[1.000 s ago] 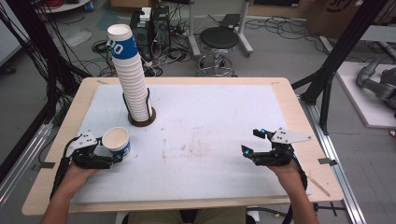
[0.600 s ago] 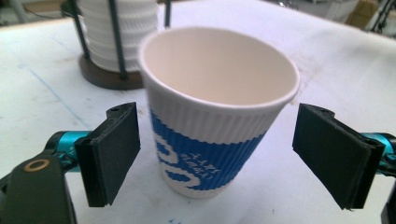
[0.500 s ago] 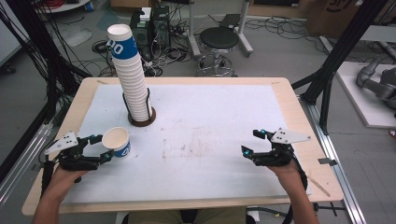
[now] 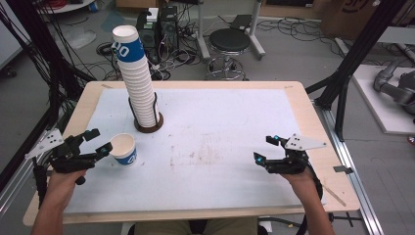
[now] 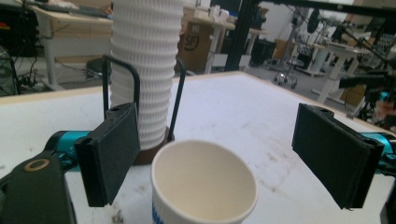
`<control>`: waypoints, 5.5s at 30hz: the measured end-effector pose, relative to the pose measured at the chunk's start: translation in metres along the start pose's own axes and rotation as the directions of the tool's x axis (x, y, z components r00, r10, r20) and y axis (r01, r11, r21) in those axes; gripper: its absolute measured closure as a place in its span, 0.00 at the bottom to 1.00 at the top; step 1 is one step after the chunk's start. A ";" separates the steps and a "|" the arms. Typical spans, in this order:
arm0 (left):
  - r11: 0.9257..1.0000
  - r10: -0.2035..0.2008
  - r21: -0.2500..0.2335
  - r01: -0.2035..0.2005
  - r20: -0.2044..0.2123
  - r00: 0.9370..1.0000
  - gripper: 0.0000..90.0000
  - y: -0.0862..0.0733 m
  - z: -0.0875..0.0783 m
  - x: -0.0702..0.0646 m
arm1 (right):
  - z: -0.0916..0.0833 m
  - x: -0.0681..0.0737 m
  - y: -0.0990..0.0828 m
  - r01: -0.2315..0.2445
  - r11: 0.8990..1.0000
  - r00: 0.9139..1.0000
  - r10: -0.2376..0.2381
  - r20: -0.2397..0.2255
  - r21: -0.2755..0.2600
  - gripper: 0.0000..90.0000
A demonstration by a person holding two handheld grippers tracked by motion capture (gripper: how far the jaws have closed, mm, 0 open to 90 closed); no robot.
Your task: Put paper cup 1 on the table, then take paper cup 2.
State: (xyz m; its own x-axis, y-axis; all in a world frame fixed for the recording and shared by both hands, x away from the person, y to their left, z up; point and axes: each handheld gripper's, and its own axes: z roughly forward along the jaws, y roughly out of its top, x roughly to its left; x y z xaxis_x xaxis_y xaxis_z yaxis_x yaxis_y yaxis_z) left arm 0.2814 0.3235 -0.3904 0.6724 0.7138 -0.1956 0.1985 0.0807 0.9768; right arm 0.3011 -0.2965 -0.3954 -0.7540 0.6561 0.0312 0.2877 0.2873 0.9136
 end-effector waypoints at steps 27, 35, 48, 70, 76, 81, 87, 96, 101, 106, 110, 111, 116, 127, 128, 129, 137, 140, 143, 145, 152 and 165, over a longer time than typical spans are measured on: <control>0.996 0.087 0.011 -0.088 0.057 0.995 0.17 0.028 0.056 -0.048 | -0.002 -0.004 0.001 -0.012 1.000 0.999 0.012 0.034 0.008 0.23; 0.996 0.089 0.005 -0.090 0.069 0.994 0.17 0.033 0.060 -0.048 | -0.002 -0.004 0.000 -0.024 1.000 0.999 0.024 0.031 0.009 0.23; 0.996 0.079 0.020 -0.081 0.091 0.993 0.17 0.053 0.062 -0.052 | -0.002 -0.005 -0.001 -0.035 0.999 0.999 0.035 0.001 0.013 0.23; 0.991 0.122 0.036 -0.126 0.104 0.987 0.17 0.142 0.095 -0.051 | -0.004 -0.006 -0.002 -0.039 0.999 0.999 0.039 -0.008 0.015 0.23; 0.988 0.141 0.054 -0.144 0.062 0.988 0.17 0.164 0.096 -0.041 | -0.003 -0.006 -0.002 -0.036 0.999 0.999 0.036 -0.010 0.017 0.23; 0.986 0.148 0.070 -0.149 0.016 0.989 0.17 0.178 0.097 -0.029 | -0.004 -0.006 -0.002 -0.036 0.999 0.999 0.036 -0.010 0.017 0.23; 0.986 0.140 0.099 -0.133 -0.062 0.988 0.17 0.189 0.105 -0.013 | -0.003 -0.006 -0.003 -0.042 0.999 0.999 0.042 -0.014 0.020 0.23; 0.988 0.128 0.103 -0.117 -0.105 0.986 0.17 0.203 0.125 0.007 | -0.003 -0.007 -0.004 -0.041 0.999 0.999 0.041 -0.016 0.021 0.23; 0.986 0.133 0.114 -0.121 -0.105 0.985 0.17 0.205 0.134 0.009 | -0.004 -0.008 -0.004 -0.046 0.999 0.999 0.046 -0.017 0.022 0.23; 0.985 0.139 0.118 -0.123 -0.134 0.981 0.16 0.211 0.143 0.011 | -0.004 -0.008 -0.004 -0.044 0.999 0.999 0.044 -0.020 0.021 0.23; 0.985 0.140 0.126 -0.120 -0.161 0.977 0.16 0.210 0.147 0.015 | -0.004 -0.008 -0.004 -0.041 0.999 0.999 0.041 -0.021 0.019 0.23; 0.984 0.139 0.133 -0.118 -0.164 0.977 0.16 0.209 0.149 0.016 | -0.004 -0.008 -0.004 -0.044 0.999 0.999 0.045 -0.019 0.020 0.23; 0.984 0.138 0.139 -0.115 -0.173 0.975 0.17 0.207 0.154 0.018 | -0.005 -0.008 -0.005 -0.053 0.998 0.998 0.053 -0.019 0.024 0.23; 0.982 0.155 0.133 -0.133 -0.173 0.973 0.25 0.208 0.157 0.017 | -0.005 -0.010 -0.006 -0.050 0.999 0.999 0.051 -0.016 0.021 0.23; 0.981 0.159 0.138 -0.136 -0.170 0.973 0.25 0.209 0.157 0.017 | -0.005 -0.009 -0.006 -0.053 0.998 0.998 0.054 -0.017 0.024 0.23; 0.981 0.159 0.140 -0.135 -0.172 0.972 0.26 0.210 0.157 0.016 | -0.005 -0.010 -0.006 -0.050 0.999 0.999 0.050 -0.016 0.022 0.23; 0.977 0.180 0.145 -0.156 -0.173 0.968 0.28 0.216 0.156 0.014 | -0.005 -0.010 -0.006 -0.052 0.998 0.998 0.053 -0.020 0.027 0.23; 0.979 0.173 0.140 -0.150 -0.176 0.969 0.28 0.216 0.156 0.014 | -0.005 -0.010 -0.006 -0.046 0.999 0.999 0.046 -0.017 0.023 0.23; 0.980 0.173 0.133 -0.150 -0.179 0.968 0.28 0.217 0.156 0.013 | -0.005 -0.010 -0.006 -0.054 0.998 0.998 0.054 -0.017 0.023 0.23; 0.980 0.176 0.126 -0.155 -0.181 0.968 0.28 0.219 0.156 0.012 | -0.005 -0.010 -0.006 -0.054 0.998 0.998 0.054 -0.016 0.024 0.23; 0.979 0.193 0.096 -0.177 -0.184 0.964 0.30 0.233 0.153 0.007 | -0.005 -0.010 -0.006 -0.052 0.998 0.998 0.052 -0.020 0.027 0.23; 0.983 0.182 0.001 -0.185 -0.196 0.964 0.31 0.260 0.135 -0.002 | -0.006 -0.009 -0.006 -0.055 0.998 0.998 0.055 -0.020 0.024 0.23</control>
State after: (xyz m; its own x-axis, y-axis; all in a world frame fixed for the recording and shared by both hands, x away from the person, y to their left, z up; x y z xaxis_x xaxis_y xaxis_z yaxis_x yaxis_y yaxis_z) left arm 0.4280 0.2494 -0.1483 0.5439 0.8391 0.0062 0.0710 -0.0533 0.9961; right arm 0.3030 -0.3086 -0.3986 -0.7484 0.6572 0.0897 0.3426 0.2672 0.9007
